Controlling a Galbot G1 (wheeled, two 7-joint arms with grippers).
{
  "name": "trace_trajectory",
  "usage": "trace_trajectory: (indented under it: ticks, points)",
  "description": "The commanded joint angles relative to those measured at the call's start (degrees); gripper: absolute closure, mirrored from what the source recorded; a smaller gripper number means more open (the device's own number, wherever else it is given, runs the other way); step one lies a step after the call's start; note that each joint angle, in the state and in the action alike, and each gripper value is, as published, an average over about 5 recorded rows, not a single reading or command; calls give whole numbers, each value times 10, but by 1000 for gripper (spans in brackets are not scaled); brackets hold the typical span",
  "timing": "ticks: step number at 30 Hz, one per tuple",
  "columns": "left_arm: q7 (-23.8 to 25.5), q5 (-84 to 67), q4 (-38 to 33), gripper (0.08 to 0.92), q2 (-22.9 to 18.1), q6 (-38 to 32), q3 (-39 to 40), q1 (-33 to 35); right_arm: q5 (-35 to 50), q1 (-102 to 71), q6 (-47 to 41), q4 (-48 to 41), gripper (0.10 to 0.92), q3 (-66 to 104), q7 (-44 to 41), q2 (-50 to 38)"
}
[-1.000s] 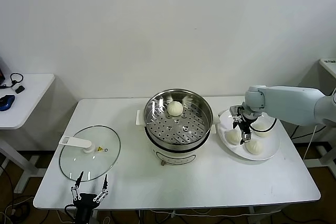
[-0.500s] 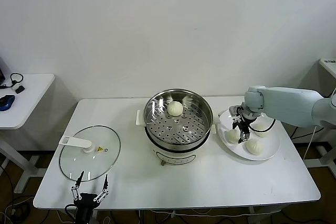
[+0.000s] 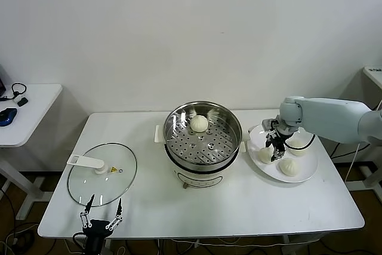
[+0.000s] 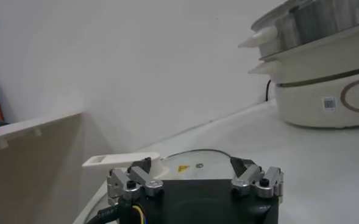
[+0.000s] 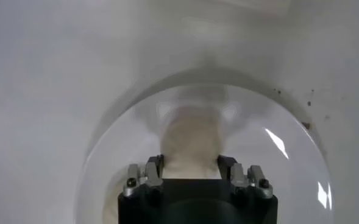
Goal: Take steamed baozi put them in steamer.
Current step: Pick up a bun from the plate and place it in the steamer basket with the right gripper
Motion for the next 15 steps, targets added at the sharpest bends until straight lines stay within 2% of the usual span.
trace_trajectory:
  ticks: [1,9,15]
  points:
    - [0,1,-1,177,1,1,0,-1,39,121,3,70,419,-71,-12,-5]
    - [1,2,-3,177,2,6,0,0,140,315,-1,185,415,-171,-33,-2]
    - [1,1,-9,177,2,9,1,7,189,396,-7,244,414,-184,-42,18]
